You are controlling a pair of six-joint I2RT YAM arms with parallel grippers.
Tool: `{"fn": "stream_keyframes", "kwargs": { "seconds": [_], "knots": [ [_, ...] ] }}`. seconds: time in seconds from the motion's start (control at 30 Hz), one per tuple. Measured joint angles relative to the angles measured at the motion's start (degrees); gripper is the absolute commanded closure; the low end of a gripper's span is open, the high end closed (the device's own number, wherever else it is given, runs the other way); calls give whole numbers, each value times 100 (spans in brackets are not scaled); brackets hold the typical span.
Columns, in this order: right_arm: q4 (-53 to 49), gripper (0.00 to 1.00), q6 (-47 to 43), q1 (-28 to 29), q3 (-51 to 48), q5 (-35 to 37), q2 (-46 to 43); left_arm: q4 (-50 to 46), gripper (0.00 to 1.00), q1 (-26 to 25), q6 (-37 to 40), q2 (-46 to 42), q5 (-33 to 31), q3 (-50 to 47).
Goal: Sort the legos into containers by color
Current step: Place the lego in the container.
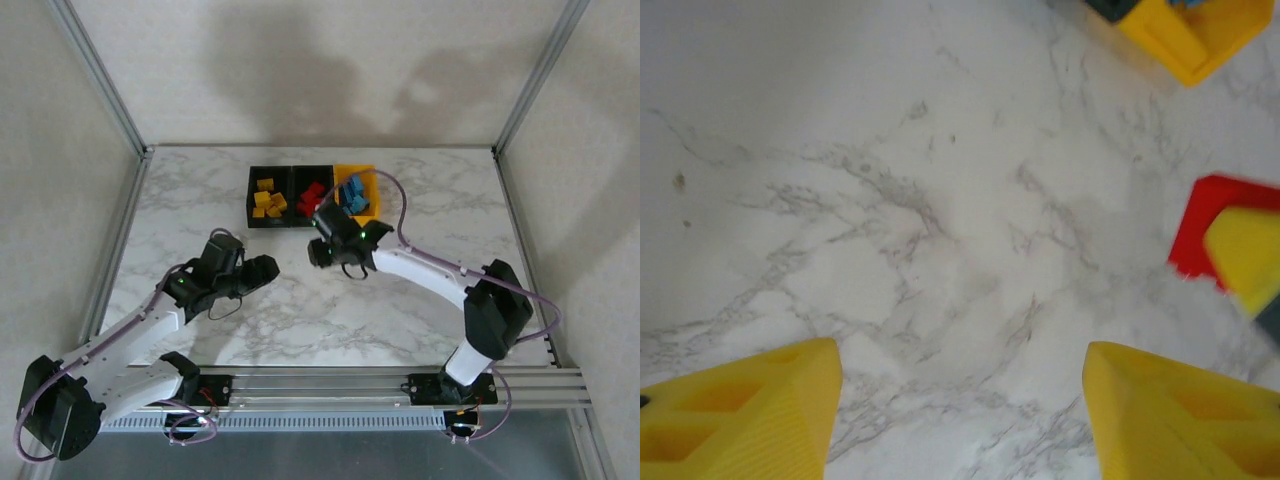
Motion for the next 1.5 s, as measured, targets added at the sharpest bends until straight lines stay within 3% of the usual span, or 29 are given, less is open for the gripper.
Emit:
{"fn": "stream_keyframes", "kwargs": {
  "seconds": [0.2, 0.47, 0.8, 1.03, 1.23, 1.5],
  "knots": [
    [20, 70, -164, -568, 1637, -101, 1193, 129, 34, 319, -142, -11, -107, 267],
    [-243, 69, -175, -1113, 3539, -188, 2743, 192, 34, 358, -197, 98, -122, 409],
    [-557, 68, -219, -1563, 5427, -275, 4079, 190, 34, 387, -214, 208, -122, 470],
    [-586, 64, -260, -1596, 5720, -367, 4465, 190, 34, 393, -260, 295, -122, 474],
    [-584, 50, -315, -1593, 5742, -358, 4594, 188, 35, 393, -302, 358, -122, 474],
    [-579, 48, -323, -1593, 5742, -356, 4599, 190, 35, 393, -323, 358, -146, 474]
  ]
}}
